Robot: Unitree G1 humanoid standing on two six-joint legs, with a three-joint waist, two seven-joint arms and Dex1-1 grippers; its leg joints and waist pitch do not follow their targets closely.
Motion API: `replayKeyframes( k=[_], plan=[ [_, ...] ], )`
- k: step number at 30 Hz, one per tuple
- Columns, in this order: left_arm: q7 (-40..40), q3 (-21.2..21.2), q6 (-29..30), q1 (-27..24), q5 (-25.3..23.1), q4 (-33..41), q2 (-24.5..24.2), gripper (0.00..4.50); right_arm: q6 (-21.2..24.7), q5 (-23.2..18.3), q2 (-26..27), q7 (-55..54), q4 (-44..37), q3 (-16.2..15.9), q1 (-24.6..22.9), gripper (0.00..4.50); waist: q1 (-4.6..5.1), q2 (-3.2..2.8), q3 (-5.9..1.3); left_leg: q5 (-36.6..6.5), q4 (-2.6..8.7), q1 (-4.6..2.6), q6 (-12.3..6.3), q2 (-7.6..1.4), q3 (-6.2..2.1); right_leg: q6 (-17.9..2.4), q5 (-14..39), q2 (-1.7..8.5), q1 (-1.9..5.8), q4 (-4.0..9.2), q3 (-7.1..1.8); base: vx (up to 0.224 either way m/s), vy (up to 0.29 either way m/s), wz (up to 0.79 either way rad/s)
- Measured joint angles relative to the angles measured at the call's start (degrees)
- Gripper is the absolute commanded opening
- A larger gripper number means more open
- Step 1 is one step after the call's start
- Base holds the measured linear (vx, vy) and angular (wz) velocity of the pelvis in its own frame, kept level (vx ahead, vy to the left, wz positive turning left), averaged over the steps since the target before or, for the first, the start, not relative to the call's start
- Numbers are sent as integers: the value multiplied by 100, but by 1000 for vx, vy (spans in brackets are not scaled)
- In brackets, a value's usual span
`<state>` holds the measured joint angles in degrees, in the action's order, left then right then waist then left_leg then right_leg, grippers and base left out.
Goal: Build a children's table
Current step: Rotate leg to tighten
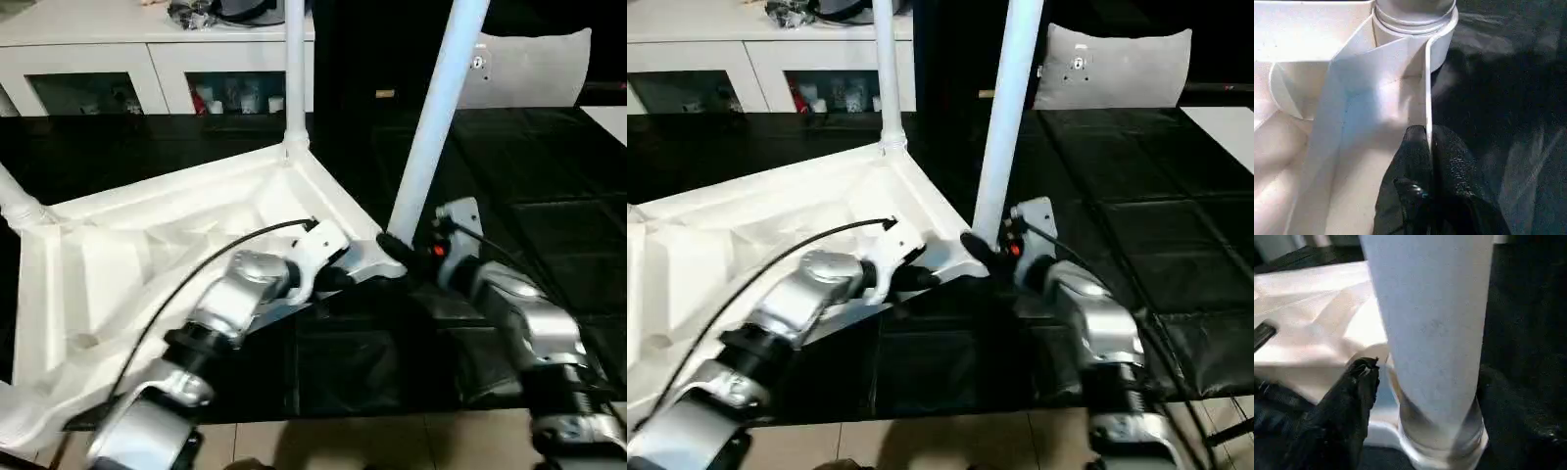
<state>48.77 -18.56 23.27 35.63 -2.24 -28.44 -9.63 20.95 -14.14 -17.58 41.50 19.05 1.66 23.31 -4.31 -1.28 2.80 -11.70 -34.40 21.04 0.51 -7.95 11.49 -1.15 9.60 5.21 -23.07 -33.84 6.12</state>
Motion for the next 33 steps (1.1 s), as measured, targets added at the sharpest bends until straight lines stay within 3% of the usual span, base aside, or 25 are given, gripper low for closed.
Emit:
replayKeyframes(
  k=[8,13,17,20,33],
  plan=[
    [1327,-227,-675,-164,121,209,-905,0,34,-226,-1045,1795,-331,-423,-264,440,-105,11,10,-1,-5,6,-1,-1,0,-20,-12,0,-2,-1,1,0,0,0],
    [2132,-398,-962,-294,261,436,-1271,0,-39,-231,-1380,2520,-421,-635,-311,445,-242,18,14,-3,-9,11,-4,-1,0,-20,-12,1,-1,1,1,0,0,0],
    [2546,-517,-1075,-353,273,582,-1430,0,-137,-349,-1476,2985,-573,-718,-350,409,-371,19,15,-4,-11,9,-5,-2,0,-21,-12,2,1,-2,0,0,0,0],
    [2713,-604,-1108,-354,277,636,-1475,0,-91,-460,-1477,3227,-668,-827,-429,387,-413,19,15,-3,-14,7,-5,-1,0,-21,-12,3,4,-4,-1,0,0,0],
    [2842,-629,-1184,-354,284,635,-1493,0,194,-676,-1486,3493,-762,-898,-510,278,-423,20,14,-3,-17,8,-4,-1,0,-18,-10,3,5,-8,-2,0,0,0]
  ],
)
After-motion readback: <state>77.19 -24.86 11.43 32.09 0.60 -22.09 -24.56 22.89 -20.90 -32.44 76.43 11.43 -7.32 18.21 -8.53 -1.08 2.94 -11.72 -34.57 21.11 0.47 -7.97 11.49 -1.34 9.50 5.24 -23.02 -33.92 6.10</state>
